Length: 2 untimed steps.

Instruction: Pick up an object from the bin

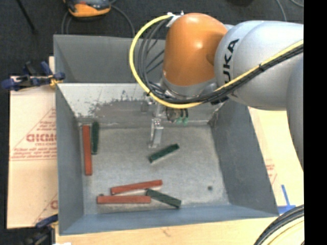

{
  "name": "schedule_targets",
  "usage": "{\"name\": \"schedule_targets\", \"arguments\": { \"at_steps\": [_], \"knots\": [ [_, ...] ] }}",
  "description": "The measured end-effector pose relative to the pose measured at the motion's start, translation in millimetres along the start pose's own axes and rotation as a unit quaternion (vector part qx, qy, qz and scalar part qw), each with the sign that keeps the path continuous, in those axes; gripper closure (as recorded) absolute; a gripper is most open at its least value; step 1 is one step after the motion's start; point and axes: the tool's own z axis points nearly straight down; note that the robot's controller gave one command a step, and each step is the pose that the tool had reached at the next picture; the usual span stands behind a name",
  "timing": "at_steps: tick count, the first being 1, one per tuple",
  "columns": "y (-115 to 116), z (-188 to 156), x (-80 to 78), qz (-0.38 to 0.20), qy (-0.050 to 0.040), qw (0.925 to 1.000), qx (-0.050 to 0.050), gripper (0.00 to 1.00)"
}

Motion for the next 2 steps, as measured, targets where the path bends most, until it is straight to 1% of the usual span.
{"name": "schedule_targets", "arguments": {
  "at_steps": [1,2],
  "knots": [
    [-28.6,50.7,5.5,-0.046,-0.0016,0.9989,0.001,0.00],
    [-74.2,70.9,26.4,-0.055,0.0022,0.9985,0.001,0.00]
  ]
}}
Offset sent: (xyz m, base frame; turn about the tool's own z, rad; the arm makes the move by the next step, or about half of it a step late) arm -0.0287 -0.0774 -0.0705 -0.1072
